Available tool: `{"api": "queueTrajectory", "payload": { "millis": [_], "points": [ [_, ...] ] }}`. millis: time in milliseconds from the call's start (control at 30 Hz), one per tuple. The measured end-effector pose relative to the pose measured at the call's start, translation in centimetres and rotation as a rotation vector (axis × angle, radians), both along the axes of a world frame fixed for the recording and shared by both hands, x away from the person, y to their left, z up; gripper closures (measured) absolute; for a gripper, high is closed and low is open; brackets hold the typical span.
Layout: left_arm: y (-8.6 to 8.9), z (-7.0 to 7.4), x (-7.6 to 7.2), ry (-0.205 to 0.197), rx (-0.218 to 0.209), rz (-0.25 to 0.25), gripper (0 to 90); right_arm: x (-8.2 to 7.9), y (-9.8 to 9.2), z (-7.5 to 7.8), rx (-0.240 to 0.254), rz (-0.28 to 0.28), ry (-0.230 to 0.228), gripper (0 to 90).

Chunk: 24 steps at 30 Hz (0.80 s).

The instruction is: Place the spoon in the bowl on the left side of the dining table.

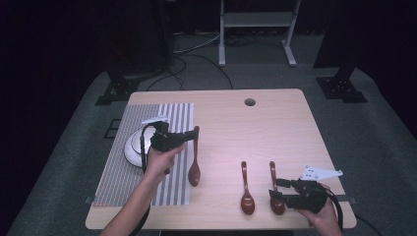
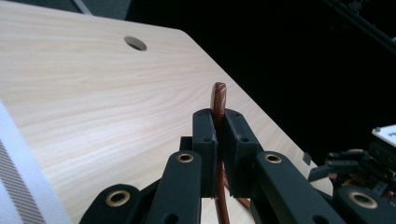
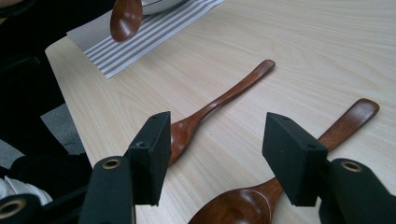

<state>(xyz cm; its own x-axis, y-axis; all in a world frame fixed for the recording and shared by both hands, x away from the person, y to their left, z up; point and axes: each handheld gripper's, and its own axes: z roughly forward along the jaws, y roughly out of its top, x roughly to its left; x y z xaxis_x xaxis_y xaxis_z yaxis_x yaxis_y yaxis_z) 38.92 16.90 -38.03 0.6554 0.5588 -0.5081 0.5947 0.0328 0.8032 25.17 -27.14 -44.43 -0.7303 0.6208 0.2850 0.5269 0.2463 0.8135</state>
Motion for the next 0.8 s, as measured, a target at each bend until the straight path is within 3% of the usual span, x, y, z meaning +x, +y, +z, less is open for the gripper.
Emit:
{"api": "queueTrajectory", "payload": {
  "millis": [300, 600, 800],
  "points": [
    [2.5, 1.6, 1.1, -0.011, 0.006, 0.063, 84.2, 0.0, -0.2, -0.1, 0.009, -0.01, 0.004, 41.0],
    [5.0, 1.7, 1.6, 0.006, -0.018, 0.119, 84.2, 0.0, -0.3, -0.1, 0.018, -0.013, 0.009, 41.0],
    [5.9, 1.9, 1.9, 0.006, -0.013, 0.143, 84.2, 0.1, -0.3, -0.1, 0.019, -0.015, 0.011, 40.9]
  ]
}}
